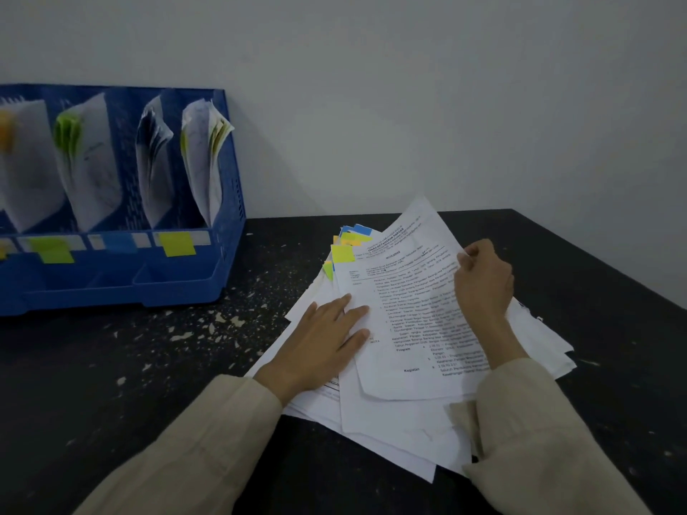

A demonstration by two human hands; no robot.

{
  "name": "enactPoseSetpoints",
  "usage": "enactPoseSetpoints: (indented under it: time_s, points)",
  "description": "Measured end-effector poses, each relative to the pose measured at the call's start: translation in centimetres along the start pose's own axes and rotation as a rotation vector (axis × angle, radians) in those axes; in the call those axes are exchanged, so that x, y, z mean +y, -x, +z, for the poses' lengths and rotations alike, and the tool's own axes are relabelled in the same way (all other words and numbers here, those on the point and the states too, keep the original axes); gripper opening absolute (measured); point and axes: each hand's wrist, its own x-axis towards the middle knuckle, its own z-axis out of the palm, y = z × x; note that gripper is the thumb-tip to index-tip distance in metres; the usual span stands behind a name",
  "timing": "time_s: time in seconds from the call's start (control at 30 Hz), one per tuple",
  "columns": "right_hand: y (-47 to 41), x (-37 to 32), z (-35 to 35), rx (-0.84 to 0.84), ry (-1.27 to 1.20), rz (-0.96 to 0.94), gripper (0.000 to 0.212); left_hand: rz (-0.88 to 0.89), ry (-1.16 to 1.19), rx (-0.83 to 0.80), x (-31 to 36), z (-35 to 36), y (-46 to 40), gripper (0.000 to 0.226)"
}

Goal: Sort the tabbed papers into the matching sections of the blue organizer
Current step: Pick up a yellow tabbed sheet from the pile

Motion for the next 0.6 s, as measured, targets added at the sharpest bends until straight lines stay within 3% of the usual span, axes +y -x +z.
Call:
enactPoseSetpoints:
  time_s: [0.27, 0.33, 0.5, 0.6]
  points:
    - [0.1, 0.6, 1.4, 0.14, -0.131, -0.116, 0.016, -0.014, 0.083, 0.056, 0.3, -0.1, 0.1, 0.053]
    - [0.0, 0.4, 1.4, 0.183, -0.232, -0.118, 0.017, -0.025, 0.258, 0.12, 0.2, 0.1, -0.1, 0.058]
    - [0.7, -0.9, 1.6, 0.194, -0.432, -0.042, 0.014, -0.153, 0.778, 0.486, 0.4, -0.8, -0.6, 0.071]
    - [1.6, -2.2, 1.5, 0.165, -0.544, -0.02, 0.013, -0.199, 1.075, 0.521, 0.0, -2.2, -0.4, 0.058]
